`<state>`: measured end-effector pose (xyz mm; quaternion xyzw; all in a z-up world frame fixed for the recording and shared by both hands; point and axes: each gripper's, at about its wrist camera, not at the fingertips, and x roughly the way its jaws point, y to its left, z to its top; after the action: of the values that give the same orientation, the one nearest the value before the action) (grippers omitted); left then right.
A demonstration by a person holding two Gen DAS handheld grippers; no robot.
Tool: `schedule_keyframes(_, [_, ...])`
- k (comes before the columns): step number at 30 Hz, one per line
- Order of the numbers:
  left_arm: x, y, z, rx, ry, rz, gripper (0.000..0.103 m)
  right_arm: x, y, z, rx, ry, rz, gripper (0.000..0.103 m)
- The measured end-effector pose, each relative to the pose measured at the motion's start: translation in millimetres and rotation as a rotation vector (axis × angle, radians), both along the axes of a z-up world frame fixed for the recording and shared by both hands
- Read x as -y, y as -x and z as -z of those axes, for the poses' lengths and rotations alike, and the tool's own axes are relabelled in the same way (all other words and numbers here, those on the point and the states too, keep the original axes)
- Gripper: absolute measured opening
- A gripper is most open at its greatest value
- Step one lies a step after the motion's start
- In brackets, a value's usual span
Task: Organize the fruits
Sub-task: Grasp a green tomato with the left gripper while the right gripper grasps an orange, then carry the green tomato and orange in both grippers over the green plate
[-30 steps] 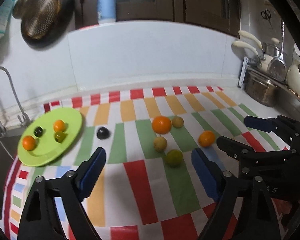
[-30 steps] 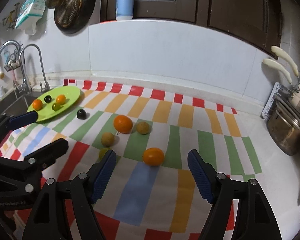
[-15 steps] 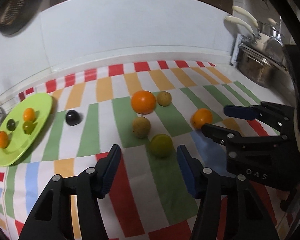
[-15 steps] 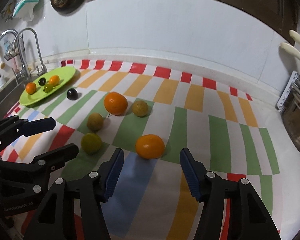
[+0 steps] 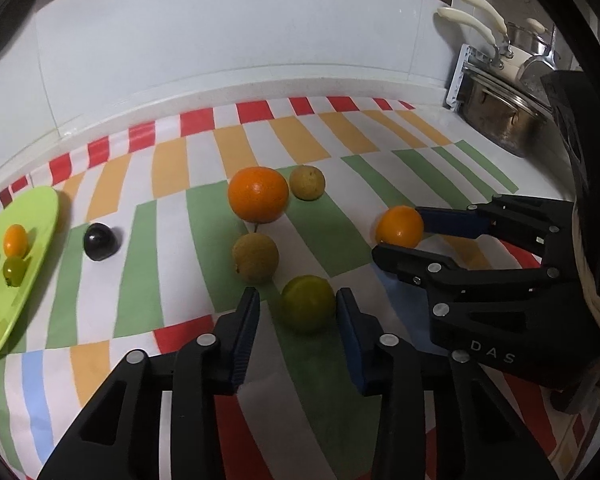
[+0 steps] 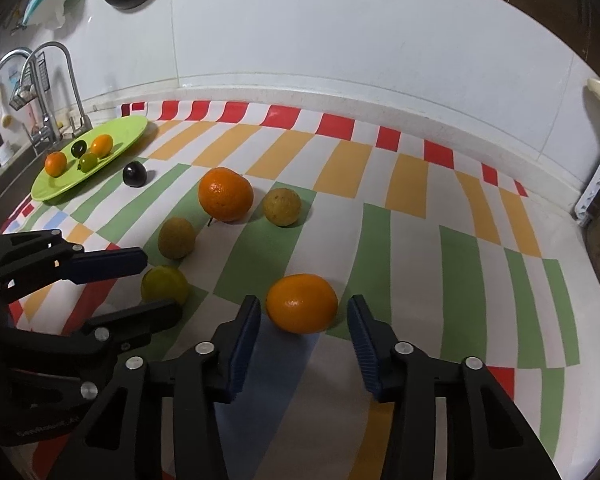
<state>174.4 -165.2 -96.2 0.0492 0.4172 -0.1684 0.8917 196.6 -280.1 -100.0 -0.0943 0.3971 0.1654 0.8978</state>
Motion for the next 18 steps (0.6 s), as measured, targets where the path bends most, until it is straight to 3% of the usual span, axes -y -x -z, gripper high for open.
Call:
schedule_keyframes(2, [1.3, -2.5, 1.4, -0.011, 0.003, 0.006, 0.033, 0.8, -1.5, 1.1, -0.012, -0.009, -0.002, 0.038])
schedule_keyframes(4, [3.1, -2.9, 1.7, -0.015, 0.003, 0.012, 0.028, 2.2, -1.4, 0.8, -0.010, -0.014, 0.005, 0.038])
schedule_keyframes(18, [-6.7, 17.2, -16.7, 0.031, 0.032, 0.009, 0.028, 5.1, 21.4, -17.4, 0.022, -0.057, 0.051, 0.037])
